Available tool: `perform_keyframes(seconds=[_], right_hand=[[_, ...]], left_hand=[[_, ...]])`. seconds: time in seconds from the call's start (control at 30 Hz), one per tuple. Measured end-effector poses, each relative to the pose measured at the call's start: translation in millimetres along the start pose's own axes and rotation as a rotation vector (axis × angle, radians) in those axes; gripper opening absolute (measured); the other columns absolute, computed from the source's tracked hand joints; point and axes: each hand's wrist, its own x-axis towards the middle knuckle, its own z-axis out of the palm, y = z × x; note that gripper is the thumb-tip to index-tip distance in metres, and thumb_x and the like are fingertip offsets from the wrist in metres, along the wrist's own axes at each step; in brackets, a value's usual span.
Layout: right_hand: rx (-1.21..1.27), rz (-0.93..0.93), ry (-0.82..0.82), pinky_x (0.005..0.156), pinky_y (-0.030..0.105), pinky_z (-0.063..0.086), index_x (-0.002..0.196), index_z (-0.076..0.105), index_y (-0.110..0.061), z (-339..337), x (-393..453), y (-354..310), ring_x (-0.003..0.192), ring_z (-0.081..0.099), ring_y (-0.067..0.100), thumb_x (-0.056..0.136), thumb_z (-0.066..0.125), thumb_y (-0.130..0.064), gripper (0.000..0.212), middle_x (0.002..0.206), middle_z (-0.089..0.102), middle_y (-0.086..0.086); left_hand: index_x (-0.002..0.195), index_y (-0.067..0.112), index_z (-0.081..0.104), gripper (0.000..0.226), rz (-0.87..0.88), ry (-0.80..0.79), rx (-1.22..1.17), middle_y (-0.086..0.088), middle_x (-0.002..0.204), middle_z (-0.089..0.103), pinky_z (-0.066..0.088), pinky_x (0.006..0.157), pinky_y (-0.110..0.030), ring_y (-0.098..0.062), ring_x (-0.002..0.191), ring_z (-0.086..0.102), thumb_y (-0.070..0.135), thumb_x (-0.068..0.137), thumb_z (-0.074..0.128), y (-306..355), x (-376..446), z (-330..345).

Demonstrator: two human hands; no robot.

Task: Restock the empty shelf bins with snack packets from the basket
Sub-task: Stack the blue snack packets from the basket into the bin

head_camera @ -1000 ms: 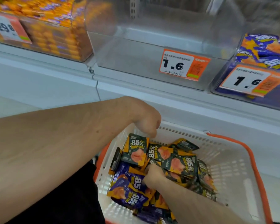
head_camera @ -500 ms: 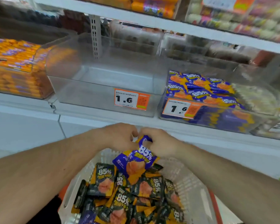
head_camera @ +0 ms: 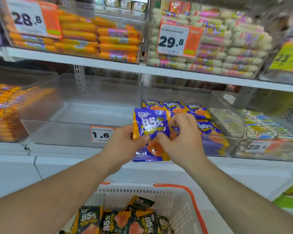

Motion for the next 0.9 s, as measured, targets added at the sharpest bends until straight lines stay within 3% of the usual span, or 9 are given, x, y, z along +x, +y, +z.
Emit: perform_keyframes(seconds=[0.13,0.23,0.33,0.4,0.5,0.57,0.73,0.83,0.9], right_hand=[[-0.104,0.089,-0.108,0.081,0.033,0.047,0.094,0.051,-0.023,1,-8,-4,0.105,0.048,0.014,0.049,0.068,-0.062,0.062,0.108,0.047,-0.004],[-0.134,0.132,-0.136,0.076,0.036,0.047,0.097,0.045,-0.024,-3,-3,1,0.095,0.048,0.017,0.050,0.080,-0.052,0.065,0.100,0.047,-0.005],[-0.126,0.177,-0.134,0.080,0.037,0.045,0.100,0.045,-0.021,-11,7,9,0.096,0.048,0.022,0.055,0.078,-0.046,0.061,0.100,0.049,-0.002],[-0.155,0.212,-0.106,0.082,0.037,0.045,0.102,0.046,-0.023,-19,19,20,0.097,0.050,0.023,0.054,0.068,-0.053,0.061,0.100,0.053,-0.002],[-0.206,0.310,-0.024,0.087,0.041,0.047,0.111,0.048,-0.026,-38,42,52,0.101,0.052,0.026,0.049,0.059,-0.059,0.071,0.103,0.058,0.001],[-0.263,0.373,-0.035,0.090,0.041,0.046,0.121,0.048,-0.028,-53,54,74,0.105,0.051,0.028,0.052,0.059,-0.058,0.076,0.105,0.058,0.004],[-0.456,0.515,-0.186,0.099,0.040,0.044,0.127,0.056,-0.028,-64,61,120,0.118,0.049,0.034,0.068,0.066,-0.051,0.064,0.122,0.058,0.014],[-0.537,0.580,-0.328,0.094,0.038,0.048,0.119,0.063,-0.029,-61,61,132,0.114,0.055,0.034,0.066,0.056,-0.061,0.062,0.120,0.063,0.013],[-0.559,0.583,-0.431,0.091,0.035,0.048,0.120,0.063,-0.030,-62,66,133,0.113,0.056,0.033,0.075,0.061,-0.058,0.054,0.122,0.063,0.010]], left_hand=[[0.090,0.015,0.071,0.013,0.016,0.080,-0.157,-0.001,0.080,0.075,0.056,0.059,-0.031,-0.015,0.069,0.068,0.003,0.089,0.066,17,14,28],[0.098,0.012,0.071,0.012,-0.033,0.062,-0.238,-0.008,0.089,0.076,0.059,0.063,-0.035,-0.022,0.079,0.072,0.006,0.089,0.066,26,20,50],[0.093,0.013,0.070,0.009,0.014,0.062,-0.195,-0.004,0.089,0.075,0.059,0.071,-0.037,-0.023,0.084,0.072,0.012,0.093,0.062,30,28,64],[0.086,0.017,0.068,0.017,0.186,0.046,0.104,0.003,0.085,0.074,0.056,0.077,-0.037,-0.017,0.083,0.069,0.024,0.096,0.056,25,35,66],[0.111,0.023,0.067,0.039,0.531,0.090,0.878,0.005,0.108,0.069,0.037,0.098,-0.038,-0.017,0.102,0.061,0.045,0.091,0.042,2,42,61],[0.118,0.020,0.066,0.053,0.593,0.074,1.120,0.003,0.115,0.068,0.035,0.100,-0.041,-0.021,0.105,0.063,0.049,0.084,0.037,-16,40,57],[0.131,0.015,0.057,0.065,0.556,0.035,1.265,-0.003,0.121,0.064,0.043,0.095,-0.044,-0.027,0.099,0.060,0.045,0.076,0.040,-35,36,54],[0.129,0.015,0.058,0.062,0.553,0.084,1.233,-0.004,0.120,0.064,0.035,0.097,-0.043,-0.029,0.098,0.060,0.043,0.074,0.049,-33,34,60],[0.128,0.015,0.057,0.065,0.580,0.112,1.228,-0.005,0.119,0.065,0.030,0.097,-0.042,-0.030,0.098,0.061,0.040,0.068,0.061,-37,36,61]])
